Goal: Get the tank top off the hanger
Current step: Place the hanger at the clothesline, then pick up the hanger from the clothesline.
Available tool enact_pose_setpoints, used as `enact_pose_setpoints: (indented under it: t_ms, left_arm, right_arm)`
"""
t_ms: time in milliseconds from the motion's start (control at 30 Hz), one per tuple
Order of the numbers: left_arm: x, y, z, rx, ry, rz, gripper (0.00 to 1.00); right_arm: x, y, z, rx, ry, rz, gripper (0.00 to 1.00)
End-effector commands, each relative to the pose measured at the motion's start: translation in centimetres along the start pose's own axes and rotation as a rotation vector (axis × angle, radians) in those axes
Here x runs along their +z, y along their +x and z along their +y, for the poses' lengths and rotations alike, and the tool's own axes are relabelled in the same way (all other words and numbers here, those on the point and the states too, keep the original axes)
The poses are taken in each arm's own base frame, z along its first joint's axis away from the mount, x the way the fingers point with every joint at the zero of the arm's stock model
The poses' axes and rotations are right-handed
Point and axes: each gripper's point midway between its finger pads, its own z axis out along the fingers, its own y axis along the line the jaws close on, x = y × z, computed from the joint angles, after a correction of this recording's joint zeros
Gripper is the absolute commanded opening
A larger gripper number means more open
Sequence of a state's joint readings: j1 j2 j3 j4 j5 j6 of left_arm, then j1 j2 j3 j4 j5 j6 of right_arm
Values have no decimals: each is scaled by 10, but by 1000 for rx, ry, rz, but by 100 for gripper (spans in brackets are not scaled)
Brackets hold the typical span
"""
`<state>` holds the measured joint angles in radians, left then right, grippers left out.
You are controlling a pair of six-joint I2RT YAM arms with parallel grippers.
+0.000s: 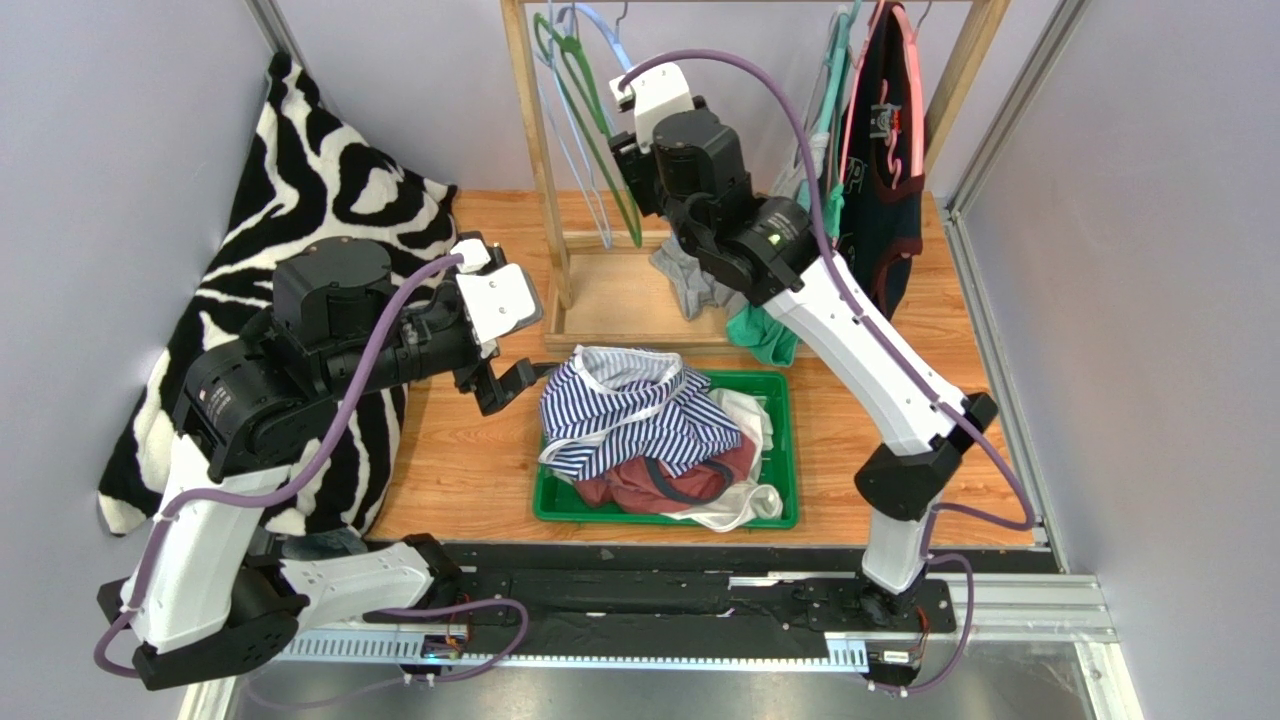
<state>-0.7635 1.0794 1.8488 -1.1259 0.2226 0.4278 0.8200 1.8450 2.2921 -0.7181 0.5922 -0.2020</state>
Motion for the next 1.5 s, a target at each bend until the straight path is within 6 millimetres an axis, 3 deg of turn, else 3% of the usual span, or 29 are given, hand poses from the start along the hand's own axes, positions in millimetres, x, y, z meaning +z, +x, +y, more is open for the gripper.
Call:
enact_pose_setpoints:
  t_ms: [0, 33, 67, 100, 267, 467, 600, 767, 967, 1000, 1033, 1233, 1400, 1467]
  left_arm:
    - [2, -9, 5, -14, -16, -30, 94]
    - [2, -10, 5, -13, -16, -30, 94]
    - [2, -10, 6, -12, -18, -29, 94]
    - [3, -10, 6, -11, -17, -28, 94]
    - [5, -10, 6, -14, -9, -25, 94]
    - [6, -9, 5, -18, -6, -20, 95]
    - [8, -5, 4, -17, 1, -10, 94]
    - [12, -1, 2, -21, 10, 0, 95]
    - [12, -2, 2, -22, 14, -2, 95]
    - [13, -1, 2, -22, 16, 0, 95]
    - [12, -2, 1, -22, 17, -2, 95]
    - [13, -1, 0, -24, 26, 2, 95]
    - [13, -2, 0, -24, 27, -4, 95]
    - [14, -2, 0, -25, 30, -1, 95]
  right_arm:
    - [-57, -49, -60, 177, 6, -151, 63]
    - [-62, -50, -66, 192, 6, -157, 64]
    - [-74, -55, -84, 222, 25, -181, 64]
    - [-76, -54, -88, 235, 10, -183, 65]
    - [-68, -31, -122, 330, 44, -134, 65]
    - [-54, 2, -132, 363, 70, -58, 65]
    - [-51, 11, -140, 389, 87, -50, 67]
    - [-61, 0, -141, 419, 40, -95, 66]
    - [-86, -23, -107, 415, -204, -184, 76]
    - [-101, -35, -103, 414, -258, -232, 78]
    - [-104, -34, -102, 418, -267, -235, 79]
    - [-130, -61, -116, 471, -256, -323, 84]
    - [-119, -62, -132, 532, -155, -300, 86]
    - [-103, -57, -129, 568, -142, -268, 86]
